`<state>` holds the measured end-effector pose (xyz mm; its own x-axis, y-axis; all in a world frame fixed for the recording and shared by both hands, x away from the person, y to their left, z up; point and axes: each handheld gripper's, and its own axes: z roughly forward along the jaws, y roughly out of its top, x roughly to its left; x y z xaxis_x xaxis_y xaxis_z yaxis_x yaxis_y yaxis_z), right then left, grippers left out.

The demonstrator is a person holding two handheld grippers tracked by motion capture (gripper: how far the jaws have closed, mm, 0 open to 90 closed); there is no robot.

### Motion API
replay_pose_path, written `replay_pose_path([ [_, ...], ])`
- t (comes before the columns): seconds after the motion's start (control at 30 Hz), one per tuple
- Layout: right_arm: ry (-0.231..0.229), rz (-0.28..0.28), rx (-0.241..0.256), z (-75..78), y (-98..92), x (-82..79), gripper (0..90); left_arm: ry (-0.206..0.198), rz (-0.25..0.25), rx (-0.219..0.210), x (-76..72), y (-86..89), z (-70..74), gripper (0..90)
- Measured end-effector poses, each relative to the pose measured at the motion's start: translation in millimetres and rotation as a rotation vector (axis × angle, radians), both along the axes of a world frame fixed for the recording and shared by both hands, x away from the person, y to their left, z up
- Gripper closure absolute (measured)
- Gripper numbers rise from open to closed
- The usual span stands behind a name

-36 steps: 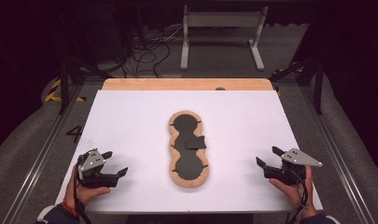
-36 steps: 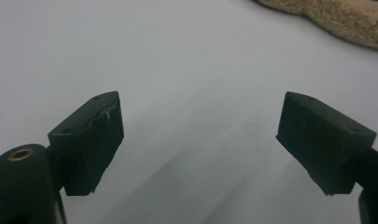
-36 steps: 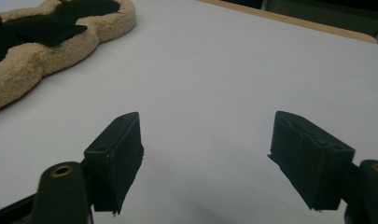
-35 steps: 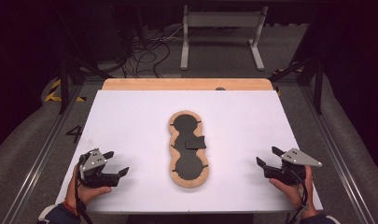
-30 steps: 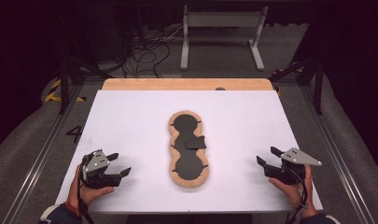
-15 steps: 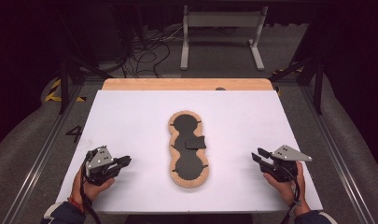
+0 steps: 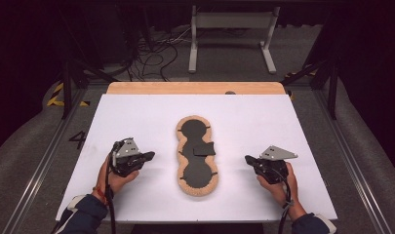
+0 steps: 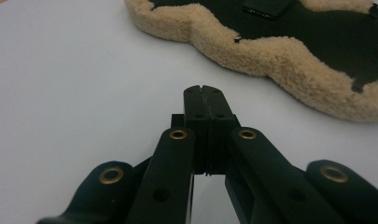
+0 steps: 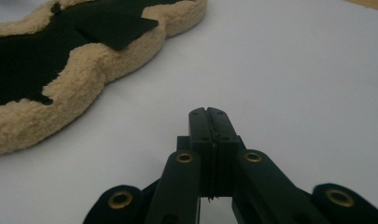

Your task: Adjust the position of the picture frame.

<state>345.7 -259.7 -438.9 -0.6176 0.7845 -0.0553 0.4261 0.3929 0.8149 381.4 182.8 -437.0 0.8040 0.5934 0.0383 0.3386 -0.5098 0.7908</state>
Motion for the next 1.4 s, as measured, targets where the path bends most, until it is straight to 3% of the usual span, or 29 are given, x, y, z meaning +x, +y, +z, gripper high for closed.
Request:
replay_pose_path([
  [0.13,0.019,0.028,-0.014,-2.6,17.8,6.1,90.0,0.007,-0.005,0.021,15.0,-17.9,-0.7,90.0],
  [0.3,0.049,0.053,-0.031,-7.7,39.2,14.8,90.0,0.053,-0.011,0.024,39.2,-38.0,-5.5,90.0],
  [0.43,0.07,0.054,-0.023,-12.1,49.3,21.8,90.0,0.058,-0.019,0.023,49.1,-45.4,-5.3,90.0],
  [0.47,0.075,0.065,-0.032,-14.1,56.8,24.0,90.0,0.047,-0.015,0.042,51.9,-49.0,-5.5,90.0],
  [0.6,0.084,0.083,-0.048,-16.7,68.8,26.2,90.0,0.066,-0.009,0.052,63.3,-57.2,-5.8,90.0],
  [0.7,0.094,0.09,-0.052,-18.5,79.0,28.6,90.0,0.078,-0.001,0.085,70.5,-62.2,-9.1,90.0],
  [0.83,0.103,0.104,-0.062,-20.5,88.3,29.3,90.0,0.095,0.01,0.086,80.1,-67.4,-10.4,90.0],
  [0.97,0.119,0.129,-0.059,-19.8,89.2,28.2,90.0,0.104,0.006,0.126,84.8,-76.1,-17.8,90.0],
  [1.17,0.137,0.153,-0.039,-20.1,88.8,27.3,90.0,0.13,-0.009,0.084,88.1,-73.5,-21.2,90.0],
  [1.23,0.156,0.19,-0.02,-20.6,90.6,24.8,90.0,0.131,-0.031,0.083,87.3,-77.0,-21.2,90.0],
  [1.27,0.152,0.198,-0.032,-20.4,93.8,21.1,90.0,0.13,-0.058,0.089,85.8,-80.2,-20.8,90.0],
  [1.33,0.149,0.218,-0.065,-18.4,99.3,14.2,90.0,0.126,-0.059,0.093,84.6,-83.4,-20.7,90.0],
  [1.4,0.156,0.233,-0.06,-18.5,99.9,9.8,90.0,0.133,-0.072,0.077,84.6,-84.4,-21.6,90.0],
])
